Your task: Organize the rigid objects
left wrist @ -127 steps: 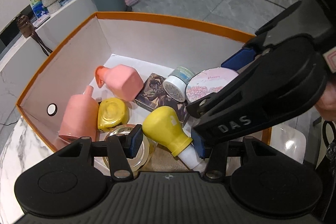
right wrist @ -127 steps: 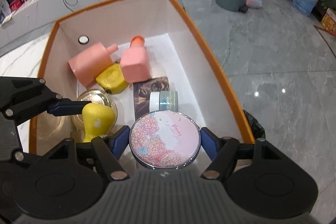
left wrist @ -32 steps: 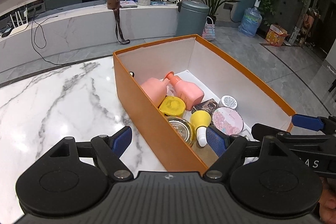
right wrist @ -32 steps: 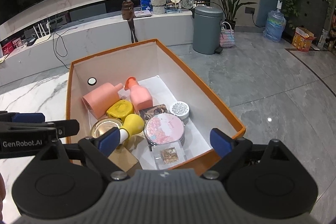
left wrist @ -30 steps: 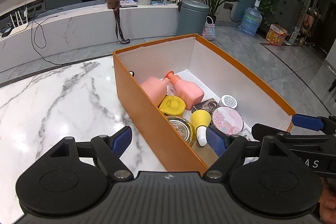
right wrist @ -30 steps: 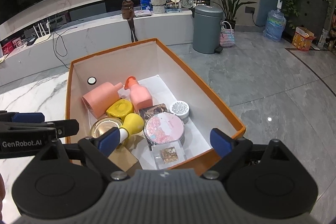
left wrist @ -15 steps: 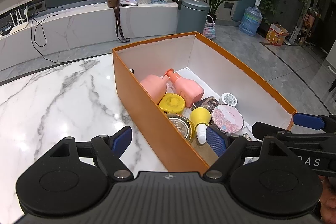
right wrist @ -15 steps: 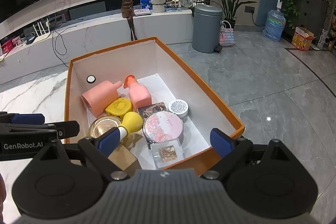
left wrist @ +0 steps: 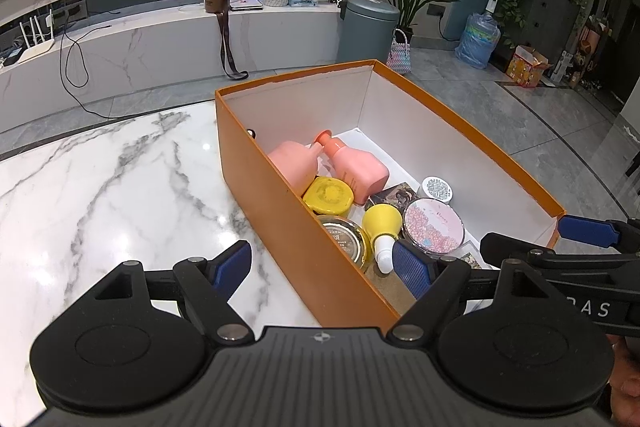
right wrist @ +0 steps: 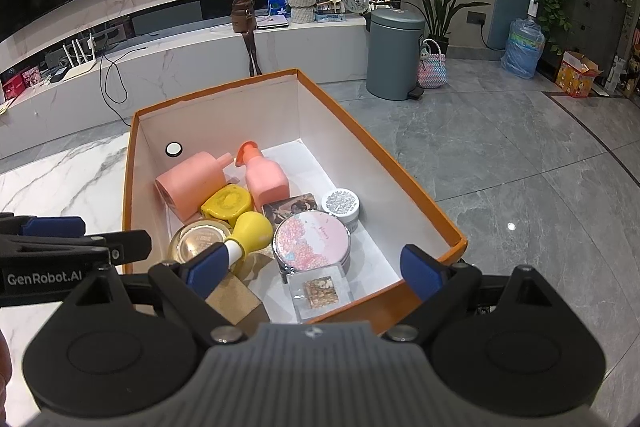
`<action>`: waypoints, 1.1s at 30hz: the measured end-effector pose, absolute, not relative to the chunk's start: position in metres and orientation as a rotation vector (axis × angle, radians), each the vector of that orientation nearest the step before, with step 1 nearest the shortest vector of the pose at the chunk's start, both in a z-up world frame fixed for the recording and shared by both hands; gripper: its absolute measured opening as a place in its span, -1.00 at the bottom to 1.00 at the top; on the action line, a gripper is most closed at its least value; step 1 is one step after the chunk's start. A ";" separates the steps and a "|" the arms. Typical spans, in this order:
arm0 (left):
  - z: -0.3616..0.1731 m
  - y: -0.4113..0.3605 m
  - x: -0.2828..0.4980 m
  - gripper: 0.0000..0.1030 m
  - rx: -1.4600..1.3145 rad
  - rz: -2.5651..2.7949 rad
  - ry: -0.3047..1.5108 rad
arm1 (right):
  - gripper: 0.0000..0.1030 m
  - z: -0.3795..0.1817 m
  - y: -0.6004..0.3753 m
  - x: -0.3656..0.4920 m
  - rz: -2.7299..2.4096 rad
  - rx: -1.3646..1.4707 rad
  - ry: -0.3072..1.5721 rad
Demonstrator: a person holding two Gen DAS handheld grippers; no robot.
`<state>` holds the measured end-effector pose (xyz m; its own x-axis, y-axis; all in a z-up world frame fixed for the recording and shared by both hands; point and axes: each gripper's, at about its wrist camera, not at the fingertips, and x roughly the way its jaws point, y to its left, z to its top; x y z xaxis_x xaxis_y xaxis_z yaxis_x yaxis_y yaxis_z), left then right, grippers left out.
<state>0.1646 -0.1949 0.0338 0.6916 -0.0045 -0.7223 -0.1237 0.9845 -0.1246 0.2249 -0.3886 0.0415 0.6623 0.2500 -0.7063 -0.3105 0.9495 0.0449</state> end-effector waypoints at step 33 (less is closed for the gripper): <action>0.032 -0.195 0.164 0.82 -0.171 0.068 0.809 | 0.77 0.040 -0.388 0.225 0.316 -0.084 0.784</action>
